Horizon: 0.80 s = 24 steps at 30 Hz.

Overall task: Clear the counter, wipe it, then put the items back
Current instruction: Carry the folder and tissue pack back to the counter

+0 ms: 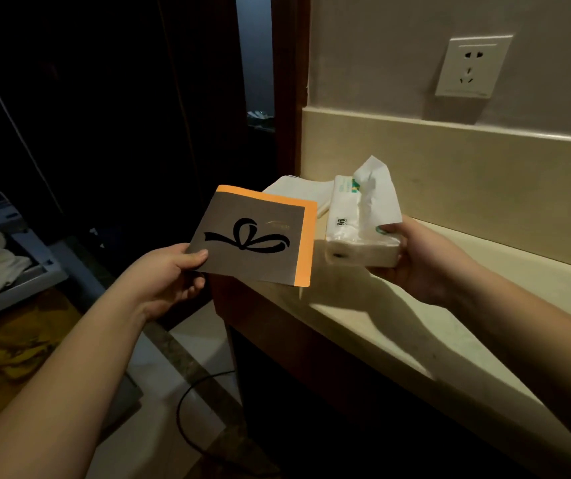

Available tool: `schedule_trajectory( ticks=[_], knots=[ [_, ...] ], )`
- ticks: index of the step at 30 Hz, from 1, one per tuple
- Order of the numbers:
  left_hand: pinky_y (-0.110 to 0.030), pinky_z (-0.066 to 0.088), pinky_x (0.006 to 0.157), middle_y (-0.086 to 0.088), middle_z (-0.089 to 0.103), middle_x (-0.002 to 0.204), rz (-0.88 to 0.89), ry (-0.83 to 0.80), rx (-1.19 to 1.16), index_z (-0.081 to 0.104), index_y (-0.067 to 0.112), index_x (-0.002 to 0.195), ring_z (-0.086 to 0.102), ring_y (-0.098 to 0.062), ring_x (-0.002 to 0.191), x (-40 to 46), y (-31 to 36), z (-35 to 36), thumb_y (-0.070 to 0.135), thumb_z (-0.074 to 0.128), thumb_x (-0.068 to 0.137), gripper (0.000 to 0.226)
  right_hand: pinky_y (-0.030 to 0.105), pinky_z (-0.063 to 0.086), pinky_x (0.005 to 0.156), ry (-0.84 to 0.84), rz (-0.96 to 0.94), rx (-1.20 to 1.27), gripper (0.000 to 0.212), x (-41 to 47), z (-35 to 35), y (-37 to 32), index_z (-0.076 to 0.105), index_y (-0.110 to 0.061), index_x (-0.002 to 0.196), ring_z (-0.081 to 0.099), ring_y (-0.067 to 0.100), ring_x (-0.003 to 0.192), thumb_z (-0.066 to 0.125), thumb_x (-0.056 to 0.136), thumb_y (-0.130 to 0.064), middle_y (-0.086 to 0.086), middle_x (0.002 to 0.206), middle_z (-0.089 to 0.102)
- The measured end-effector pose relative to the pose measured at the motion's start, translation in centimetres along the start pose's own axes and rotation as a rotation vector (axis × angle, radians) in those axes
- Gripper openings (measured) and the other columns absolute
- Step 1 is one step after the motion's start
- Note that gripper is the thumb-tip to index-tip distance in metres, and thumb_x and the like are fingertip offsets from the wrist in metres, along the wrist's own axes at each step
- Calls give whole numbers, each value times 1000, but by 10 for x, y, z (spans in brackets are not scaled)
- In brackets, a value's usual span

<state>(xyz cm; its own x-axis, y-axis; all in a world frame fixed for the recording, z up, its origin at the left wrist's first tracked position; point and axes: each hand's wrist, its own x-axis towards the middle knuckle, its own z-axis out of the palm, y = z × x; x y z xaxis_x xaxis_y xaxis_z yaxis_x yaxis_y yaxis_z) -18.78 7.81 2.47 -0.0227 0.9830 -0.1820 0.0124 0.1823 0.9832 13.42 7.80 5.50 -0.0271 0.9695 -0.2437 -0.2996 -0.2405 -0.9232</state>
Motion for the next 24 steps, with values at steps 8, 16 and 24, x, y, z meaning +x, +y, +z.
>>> schedule_trajectory(
  ticks=[8, 16, 24],
  knots=[
    [-20, 33, 49, -1, 62, 83, -79, 4, 191, 61, 9, 115, 45, -11, 53, 76, -10, -24, 16, 56, 95, 21, 32, 51, 69, 152, 29, -15, 31, 54, -2, 7, 54, -11, 121, 62, 21, 82, 50, 91, -19, 11, 107, 62],
    [-29, 48, 84, -13, 50, 133, 144, 111, 622, 33, 13, 145, 58, -24, 105, 140, -14, -40, 25, 69, 87, 69, 33, 55, 63, 295, 58, -2, 30, 93, 14, 14, 51, -9, 119, 63, 23, 81, 50, 91, -19, 14, 104, 61],
    [-43, 32, 109, -9, 29, 147, 263, 5, 1104, 31, 24, 148, 29, -31, 134, 171, -23, -58, 57, 73, 72, 92, 32, 55, 70, 399, 41, -41, 23, 127, 30, 13, 49, -10, 116, 63, 21, 81, 49, 93, -17, 9, 95, 59]
  ],
)
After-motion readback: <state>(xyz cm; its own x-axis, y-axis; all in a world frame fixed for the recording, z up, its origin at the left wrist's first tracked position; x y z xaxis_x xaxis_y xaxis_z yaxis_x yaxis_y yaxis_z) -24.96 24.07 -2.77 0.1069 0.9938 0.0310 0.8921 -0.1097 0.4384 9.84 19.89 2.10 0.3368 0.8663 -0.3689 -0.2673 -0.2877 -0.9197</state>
